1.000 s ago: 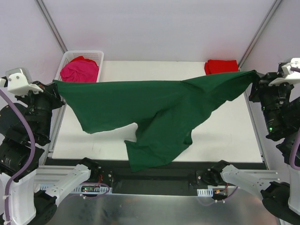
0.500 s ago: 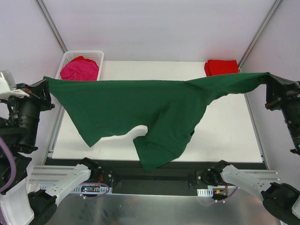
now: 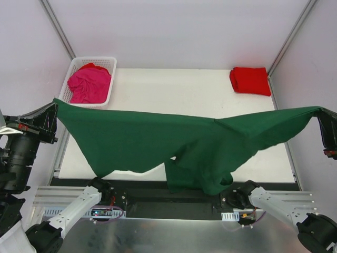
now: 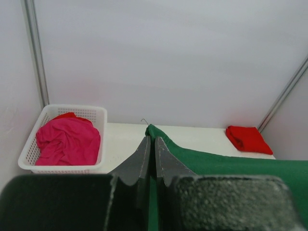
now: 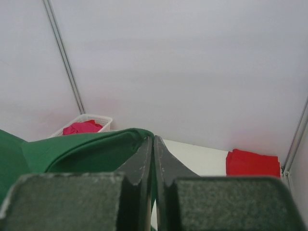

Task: Fold and stack the t-shirts
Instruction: Flatten out the tshirt

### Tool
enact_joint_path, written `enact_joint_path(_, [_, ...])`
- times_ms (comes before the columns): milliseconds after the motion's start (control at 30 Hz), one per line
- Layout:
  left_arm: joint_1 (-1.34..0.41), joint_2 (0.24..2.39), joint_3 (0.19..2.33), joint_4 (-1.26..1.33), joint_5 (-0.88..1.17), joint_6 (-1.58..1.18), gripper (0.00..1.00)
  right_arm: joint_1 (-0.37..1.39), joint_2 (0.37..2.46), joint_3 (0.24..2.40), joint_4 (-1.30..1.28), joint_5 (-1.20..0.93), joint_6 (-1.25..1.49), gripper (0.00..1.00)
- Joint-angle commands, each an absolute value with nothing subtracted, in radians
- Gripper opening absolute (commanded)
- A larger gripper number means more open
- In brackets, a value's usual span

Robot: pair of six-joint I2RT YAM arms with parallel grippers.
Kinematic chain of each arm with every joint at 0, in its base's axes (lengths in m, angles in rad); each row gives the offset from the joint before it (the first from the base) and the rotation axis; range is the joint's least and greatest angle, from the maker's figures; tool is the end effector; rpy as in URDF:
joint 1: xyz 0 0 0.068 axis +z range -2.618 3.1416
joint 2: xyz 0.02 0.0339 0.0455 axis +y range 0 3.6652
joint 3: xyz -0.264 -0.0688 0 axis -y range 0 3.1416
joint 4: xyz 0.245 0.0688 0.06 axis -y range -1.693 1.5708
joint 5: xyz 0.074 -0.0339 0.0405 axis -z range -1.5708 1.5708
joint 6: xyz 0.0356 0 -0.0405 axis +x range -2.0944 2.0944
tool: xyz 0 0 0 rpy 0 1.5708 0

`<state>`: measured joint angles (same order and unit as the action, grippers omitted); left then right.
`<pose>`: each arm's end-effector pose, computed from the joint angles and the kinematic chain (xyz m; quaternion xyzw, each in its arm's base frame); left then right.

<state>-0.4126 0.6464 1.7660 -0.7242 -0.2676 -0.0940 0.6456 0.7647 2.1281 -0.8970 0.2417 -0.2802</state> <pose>-0.0310 0.0238 0.5609 -0.0224 0.5601 -0.1351 0.8170 -0.0602 -0.0560 0.5972 -0.1407 0.5118 0.0914 0.8426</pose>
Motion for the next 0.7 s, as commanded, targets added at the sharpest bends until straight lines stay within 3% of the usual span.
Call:
enact_joint_path(0, [-0.410, 0.640, 1.753, -0.701, -0.242, -0.112, 0.00, 0.638, 0.775, 2.108, -0.890, 0.262, -0.281, 0.01])
enact_joint_path(300, [-0.410, 0.658, 1.917, -0.716, -0.167, -0.090, 0.00, 0.638, 0.785, 2.262, -0.939, 0.250, -0.310, 0.01])
enact_joint_path(667, [-0.394, 0.538, 2.079, -0.718, -0.110, -0.147, 0.00, 0.637, 0.609, 2.211, -0.833, 0.155, -0.276, 0.01])
